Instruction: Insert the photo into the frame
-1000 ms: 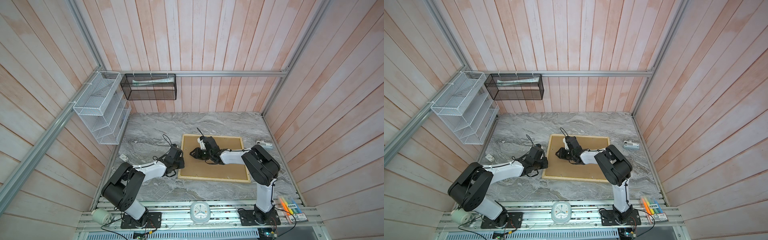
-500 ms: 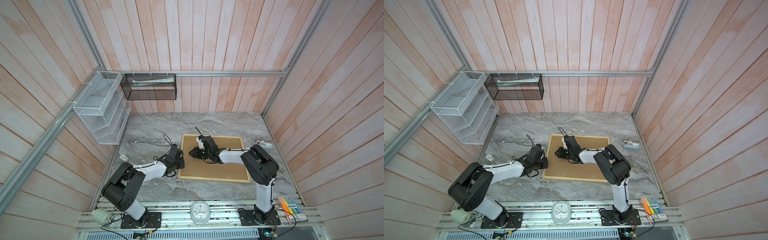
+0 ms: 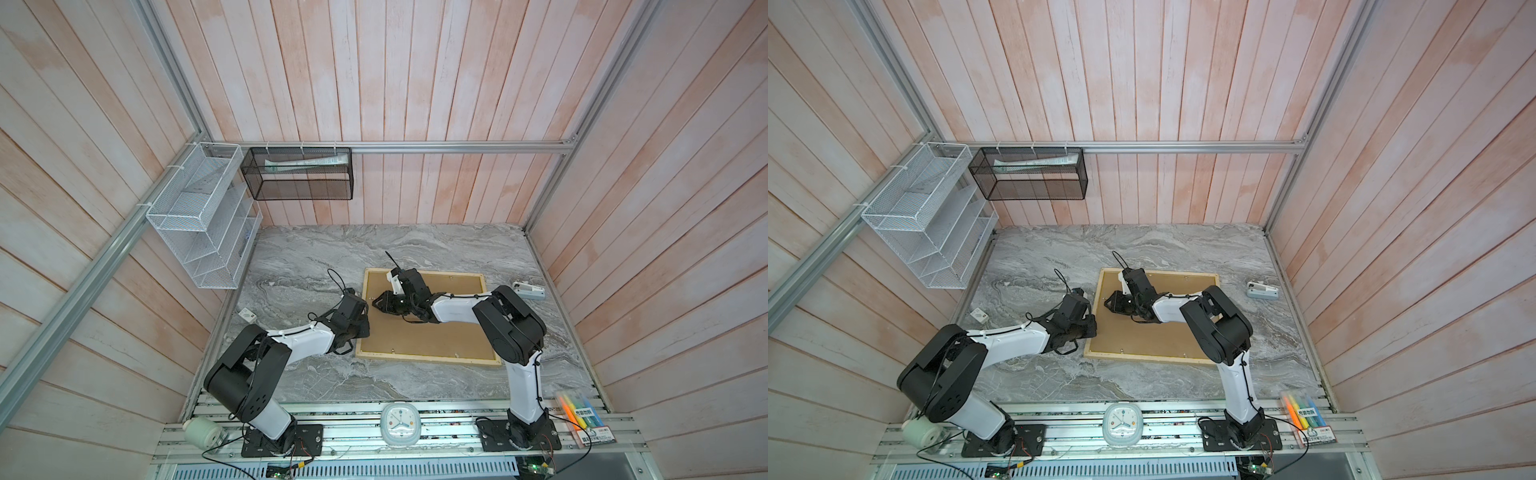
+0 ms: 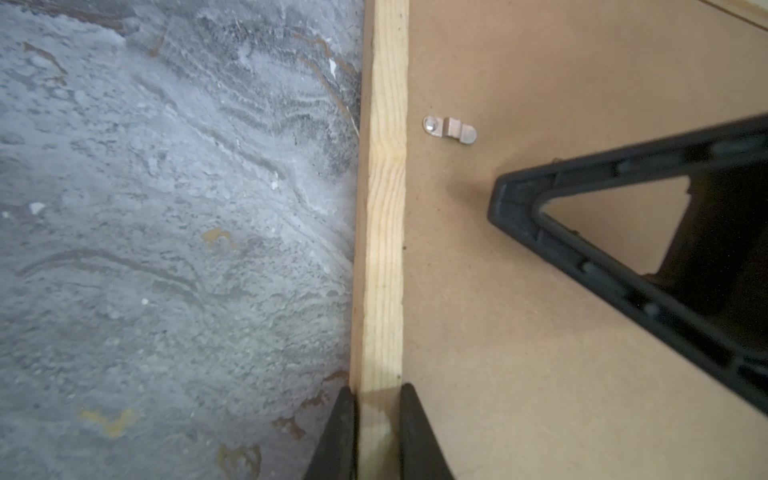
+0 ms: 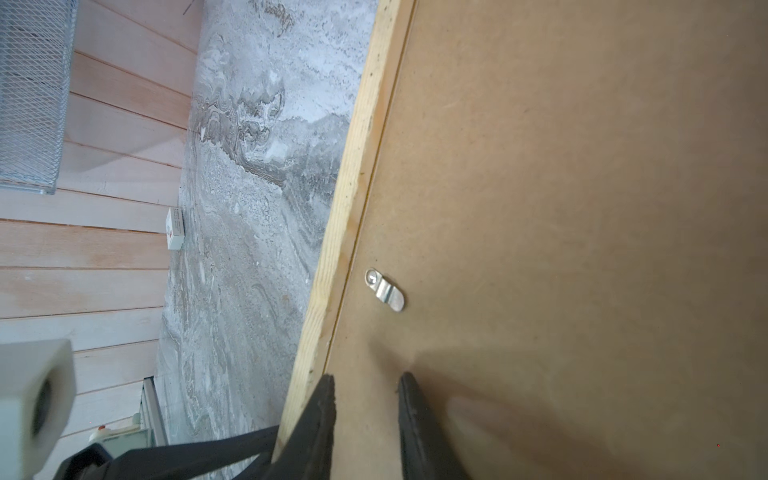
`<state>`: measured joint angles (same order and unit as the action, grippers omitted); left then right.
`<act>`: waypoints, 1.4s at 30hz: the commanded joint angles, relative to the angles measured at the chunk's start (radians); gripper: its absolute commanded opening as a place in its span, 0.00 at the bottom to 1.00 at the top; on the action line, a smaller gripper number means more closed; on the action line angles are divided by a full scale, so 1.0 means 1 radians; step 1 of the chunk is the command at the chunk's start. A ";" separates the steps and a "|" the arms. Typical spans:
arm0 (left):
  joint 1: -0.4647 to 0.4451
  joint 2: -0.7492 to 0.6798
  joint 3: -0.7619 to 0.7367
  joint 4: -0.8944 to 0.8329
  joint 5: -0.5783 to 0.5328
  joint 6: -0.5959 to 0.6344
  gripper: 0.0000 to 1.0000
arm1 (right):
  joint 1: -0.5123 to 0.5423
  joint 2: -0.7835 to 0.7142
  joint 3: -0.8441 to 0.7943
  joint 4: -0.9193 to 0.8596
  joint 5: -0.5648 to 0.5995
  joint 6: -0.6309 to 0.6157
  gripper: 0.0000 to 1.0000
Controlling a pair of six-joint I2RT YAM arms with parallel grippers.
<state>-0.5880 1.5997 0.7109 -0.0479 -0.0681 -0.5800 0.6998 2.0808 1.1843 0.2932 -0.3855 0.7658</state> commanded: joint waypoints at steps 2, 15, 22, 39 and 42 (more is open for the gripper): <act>-0.025 0.068 0.006 0.011 0.077 -0.032 0.09 | 0.004 0.064 0.048 -0.009 -0.018 -0.003 0.29; -0.039 0.044 0.001 0.009 0.096 -0.001 0.07 | -0.039 0.132 0.118 -0.045 0.037 -0.003 0.30; -0.038 0.040 0.006 0.016 0.126 0.011 0.07 | -0.045 0.168 0.154 -0.053 0.022 -0.006 0.31; -0.038 0.052 0.028 0.020 0.160 0.029 0.07 | -0.038 0.237 0.202 -0.029 -0.086 0.006 0.31; -0.038 0.054 0.029 0.021 0.162 0.031 0.07 | -0.036 0.246 0.210 -0.041 -0.089 0.002 0.31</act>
<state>-0.5968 1.6024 0.7219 -0.0643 -0.0753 -0.5529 0.6556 2.2639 1.4029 0.3458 -0.4717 0.7666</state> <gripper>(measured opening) 0.173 0.306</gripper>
